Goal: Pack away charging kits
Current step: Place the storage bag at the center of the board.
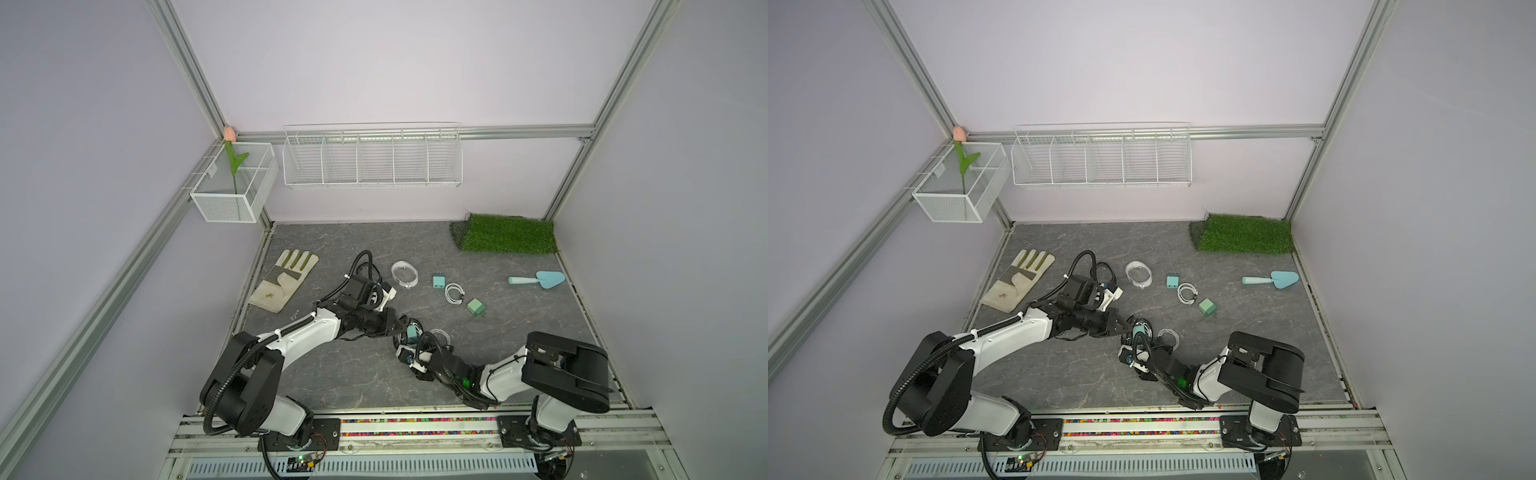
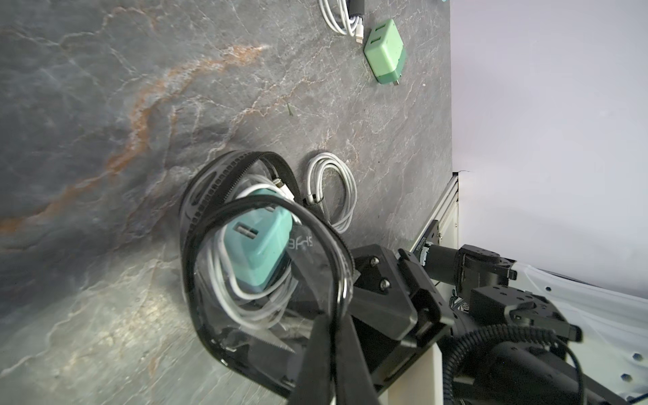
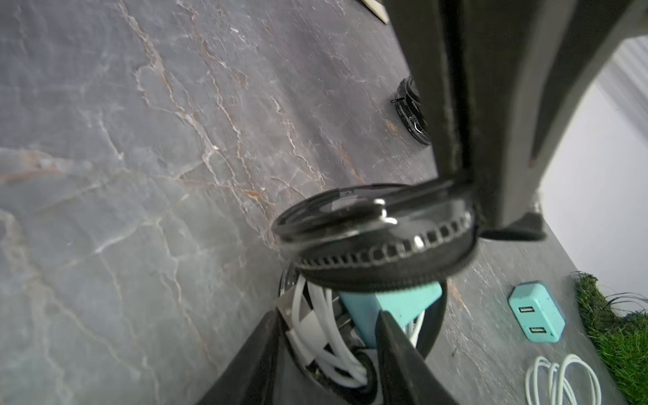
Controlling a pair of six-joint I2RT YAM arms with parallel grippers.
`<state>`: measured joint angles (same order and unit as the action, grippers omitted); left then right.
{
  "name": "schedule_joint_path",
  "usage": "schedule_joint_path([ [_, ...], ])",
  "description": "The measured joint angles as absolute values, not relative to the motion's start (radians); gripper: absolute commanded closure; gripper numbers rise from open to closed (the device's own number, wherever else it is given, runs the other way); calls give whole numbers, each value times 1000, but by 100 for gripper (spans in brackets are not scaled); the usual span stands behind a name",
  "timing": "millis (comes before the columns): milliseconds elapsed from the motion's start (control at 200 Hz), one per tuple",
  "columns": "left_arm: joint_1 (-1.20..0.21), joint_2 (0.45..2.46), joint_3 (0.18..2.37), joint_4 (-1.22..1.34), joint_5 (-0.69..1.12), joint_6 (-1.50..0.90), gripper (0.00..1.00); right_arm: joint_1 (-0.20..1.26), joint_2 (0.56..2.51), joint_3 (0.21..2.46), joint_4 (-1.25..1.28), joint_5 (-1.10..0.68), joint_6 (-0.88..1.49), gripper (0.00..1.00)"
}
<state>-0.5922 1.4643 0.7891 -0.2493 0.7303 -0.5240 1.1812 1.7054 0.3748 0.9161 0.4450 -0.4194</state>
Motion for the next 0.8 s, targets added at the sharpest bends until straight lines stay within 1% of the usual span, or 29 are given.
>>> schedule_joint_path([
  [150,-598,1457,789,-252,731,-524,100,1169,1705,376,912,422,-423,64],
  [465,-603,1451,789,-235,745,-525,100,1120,1669,408,823,343,-389,82],
  [655,-603,1465,788,-219,762,-527,100,1084,1607,422,739,284,-348,84],
  [800,-603,1465,786,-207,769,-532,100,1060,1594,448,693,256,-323,83],
])
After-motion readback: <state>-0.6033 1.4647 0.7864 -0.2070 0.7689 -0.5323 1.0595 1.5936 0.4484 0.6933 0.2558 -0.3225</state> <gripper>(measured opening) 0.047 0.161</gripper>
